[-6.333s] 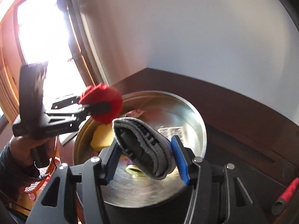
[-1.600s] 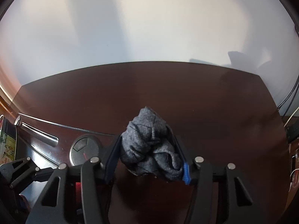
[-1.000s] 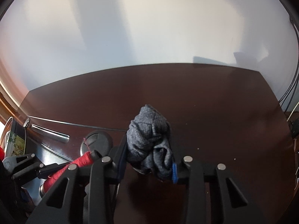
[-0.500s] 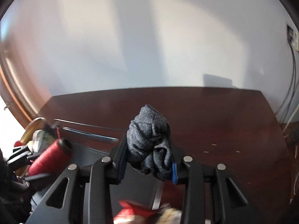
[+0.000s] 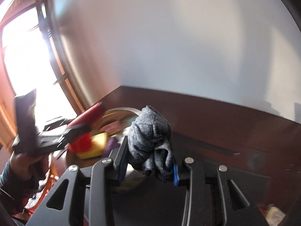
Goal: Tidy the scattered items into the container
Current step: 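Carry the spool and grey sock into the metal tin and release both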
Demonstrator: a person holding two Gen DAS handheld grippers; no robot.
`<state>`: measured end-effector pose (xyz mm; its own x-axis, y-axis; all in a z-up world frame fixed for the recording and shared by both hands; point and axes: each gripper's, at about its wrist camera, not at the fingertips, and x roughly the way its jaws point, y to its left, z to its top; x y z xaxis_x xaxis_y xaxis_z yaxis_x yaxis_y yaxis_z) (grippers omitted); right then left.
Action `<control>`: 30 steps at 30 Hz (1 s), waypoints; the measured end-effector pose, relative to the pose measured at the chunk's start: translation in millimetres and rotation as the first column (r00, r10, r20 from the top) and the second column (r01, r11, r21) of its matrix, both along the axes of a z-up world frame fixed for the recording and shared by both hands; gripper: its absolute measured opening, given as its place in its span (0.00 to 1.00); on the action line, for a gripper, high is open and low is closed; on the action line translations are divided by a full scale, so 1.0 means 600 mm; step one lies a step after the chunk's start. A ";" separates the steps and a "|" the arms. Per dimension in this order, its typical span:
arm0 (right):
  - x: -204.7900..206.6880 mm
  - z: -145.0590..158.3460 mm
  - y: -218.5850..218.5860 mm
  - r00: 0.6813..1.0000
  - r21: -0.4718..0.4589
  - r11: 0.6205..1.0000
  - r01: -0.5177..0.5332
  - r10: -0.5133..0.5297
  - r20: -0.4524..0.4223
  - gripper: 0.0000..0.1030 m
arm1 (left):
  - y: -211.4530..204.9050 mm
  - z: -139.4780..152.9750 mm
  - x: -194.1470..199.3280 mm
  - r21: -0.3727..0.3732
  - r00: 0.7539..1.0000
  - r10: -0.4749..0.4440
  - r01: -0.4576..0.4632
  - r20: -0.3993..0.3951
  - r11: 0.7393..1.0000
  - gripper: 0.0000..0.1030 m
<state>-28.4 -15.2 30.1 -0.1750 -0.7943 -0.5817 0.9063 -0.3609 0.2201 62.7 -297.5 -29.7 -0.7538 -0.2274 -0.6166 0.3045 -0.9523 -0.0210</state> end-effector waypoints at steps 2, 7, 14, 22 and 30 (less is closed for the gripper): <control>0.025 -0.015 -0.035 0.999 0.027 0.999 -0.038 0.038 -0.003 0.36 | -0.028 -0.014 0.002 0.024 1.000 0.030 -0.030 0.006 0.999 0.37; 0.062 -0.051 -0.103 0.995 0.102 0.990 -0.101 0.103 -0.016 0.36 | -0.057 -0.033 -0.003 0.032 0.999 0.048 -0.049 0.024 0.998 0.37; 0.072 -0.083 -0.141 0.994 0.153 0.983 -0.099 0.106 -0.037 0.36 | -0.033 -0.042 -0.051 0.054 0.998 0.058 -0.059 0.022 0.997 0.37; 0.085 -0.107 -0.156 0.994 0.189 0.978 -0.089 0.100 -0.047 0.38 | -0.049 -0.028 -0.045 0.065 0.997 0.068 -0.070 0.031 0.995 0.37; 0.093 -0.112 -0.154 0.994 0.164 0.983 -0.085 0.095 -0.059 0.59 | -0.046 -0.026 -0.025 0.058 0.995 0.096 -0.097 0.023 0.994 0.46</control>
<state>27.6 -107.7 -36.9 -0.1494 -0.7052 -0.6931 0.9472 -0.3032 0.1043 47.8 -324.8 -45.2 -0.7174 -0.2610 -0.6460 0.3959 -0.9157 -0.0696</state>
